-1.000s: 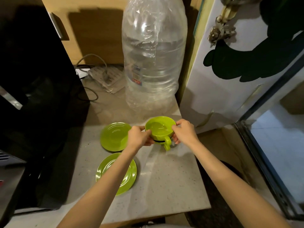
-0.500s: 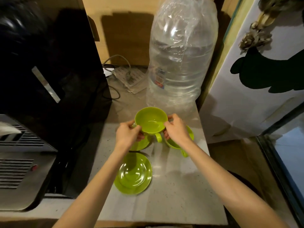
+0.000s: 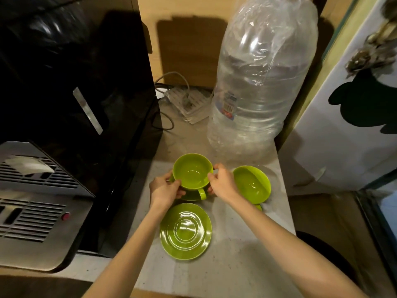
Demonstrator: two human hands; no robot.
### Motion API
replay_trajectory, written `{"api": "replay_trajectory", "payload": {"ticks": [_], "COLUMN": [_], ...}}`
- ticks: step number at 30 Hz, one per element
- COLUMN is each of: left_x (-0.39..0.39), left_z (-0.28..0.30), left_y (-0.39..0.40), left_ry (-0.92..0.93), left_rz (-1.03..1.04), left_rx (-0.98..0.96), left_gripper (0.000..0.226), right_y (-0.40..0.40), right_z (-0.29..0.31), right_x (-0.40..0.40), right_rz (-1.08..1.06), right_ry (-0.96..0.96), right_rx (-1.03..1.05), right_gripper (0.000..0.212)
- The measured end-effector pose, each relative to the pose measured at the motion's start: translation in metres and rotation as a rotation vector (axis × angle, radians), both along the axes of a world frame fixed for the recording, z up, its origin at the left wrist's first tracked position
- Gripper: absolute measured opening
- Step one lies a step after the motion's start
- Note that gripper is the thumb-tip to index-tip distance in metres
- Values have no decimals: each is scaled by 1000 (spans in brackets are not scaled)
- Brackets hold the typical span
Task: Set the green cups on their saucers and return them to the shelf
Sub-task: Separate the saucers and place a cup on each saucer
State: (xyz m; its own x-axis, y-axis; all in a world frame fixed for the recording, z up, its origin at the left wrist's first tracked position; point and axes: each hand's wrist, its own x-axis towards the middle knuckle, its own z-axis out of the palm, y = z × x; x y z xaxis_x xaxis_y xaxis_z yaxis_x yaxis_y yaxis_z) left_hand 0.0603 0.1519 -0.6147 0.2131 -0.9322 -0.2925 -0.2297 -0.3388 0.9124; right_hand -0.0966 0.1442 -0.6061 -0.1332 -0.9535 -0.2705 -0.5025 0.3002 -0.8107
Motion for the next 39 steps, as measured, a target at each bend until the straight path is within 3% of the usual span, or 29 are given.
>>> {"api": "replay_trajectory", "payload": {"ticks": [16,18,21,23,27,29,33,36,39], "left_x": [6,6,2,-10,-49,-68,-97,-107,-112], "left_z": [1,11,30,44,52,47,27,13,7], "left_y": [7,6,4,3,6,10,16,16,18], "left_ry": [-72,-181,-392,-316,-57,77,70,97,206], "left_rz": [-53,-75,-77,-147,-375,-452,-525,-554,-566], "left_rx": [50,63,-66,-122,-83,-16,105,254,301], "left_gripper": [54,56,45,27,11,19,49,62,52], "right_y": [6,4,-1,-3,8,18,42,51,56], "right_z": [2,8,17,24,30,30,22,7,-1], "right_x": [-1,-8,-27,-45,-93,-114,-135,-136,-132], "right_rz": [39,38,-34,-73,-186,-275,-350,-295,-327], "right_ry": [12,-1,-48,-60,57,182,361,216,-55], "right_rx": [11,26,-24,-68,-119,-110,15,141,220], "right_gripper": [34,37,30,12,18,14,26,31,31]}}
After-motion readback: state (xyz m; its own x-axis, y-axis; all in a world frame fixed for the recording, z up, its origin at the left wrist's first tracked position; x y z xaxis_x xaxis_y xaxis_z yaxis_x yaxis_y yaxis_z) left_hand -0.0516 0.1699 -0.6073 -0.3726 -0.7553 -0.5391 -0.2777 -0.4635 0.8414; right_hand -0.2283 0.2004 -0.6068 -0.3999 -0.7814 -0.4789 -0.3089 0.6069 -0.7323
